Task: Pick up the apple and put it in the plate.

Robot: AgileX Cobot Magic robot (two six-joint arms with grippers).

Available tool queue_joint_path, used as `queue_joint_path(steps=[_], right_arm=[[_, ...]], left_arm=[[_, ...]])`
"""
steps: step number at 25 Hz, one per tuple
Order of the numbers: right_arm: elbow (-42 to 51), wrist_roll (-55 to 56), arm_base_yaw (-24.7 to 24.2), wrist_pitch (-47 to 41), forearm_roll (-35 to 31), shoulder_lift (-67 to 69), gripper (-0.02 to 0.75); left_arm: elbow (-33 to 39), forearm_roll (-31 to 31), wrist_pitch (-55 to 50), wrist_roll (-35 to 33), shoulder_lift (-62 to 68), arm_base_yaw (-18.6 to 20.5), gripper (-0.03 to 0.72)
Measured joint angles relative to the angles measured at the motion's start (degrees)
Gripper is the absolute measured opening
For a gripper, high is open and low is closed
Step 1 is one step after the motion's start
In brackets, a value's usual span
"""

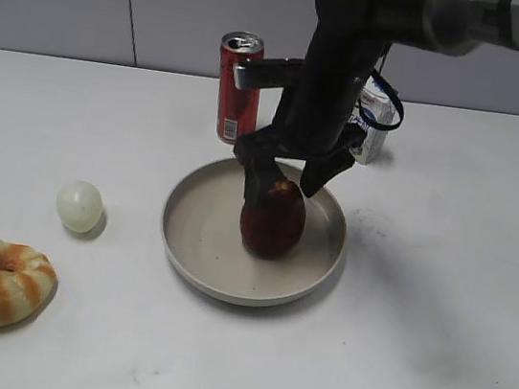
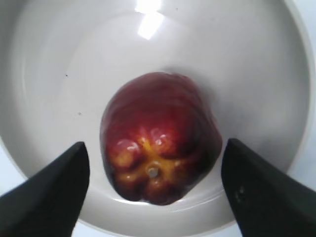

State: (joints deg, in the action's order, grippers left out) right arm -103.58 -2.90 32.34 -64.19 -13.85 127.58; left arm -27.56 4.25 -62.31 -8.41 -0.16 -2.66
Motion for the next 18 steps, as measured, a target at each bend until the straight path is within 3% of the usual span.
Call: queue_joint_path(steps=[4, 9, 18], right_arm=[[-8.2, 0.0, -1.7, -4.1, 0.9, -0.4, 0.627], [-17.1, 0.8, -8.7, -4.7, 2.0, -1.0, 0.613], [-11.9, 1.4, -22.6, -4.8, 4.3, -4.8, 0.592]], left_arm=[[0.0, 0.0, 0.0, 0.0, 0.0, 0.0, 0.236], [0.0, 0.0, 0.0, 0.0, 0.0, 0.0, 0.236], [0.0, 0.0, 0.0, 0.0, 0.0, 0.0, 0.236]])
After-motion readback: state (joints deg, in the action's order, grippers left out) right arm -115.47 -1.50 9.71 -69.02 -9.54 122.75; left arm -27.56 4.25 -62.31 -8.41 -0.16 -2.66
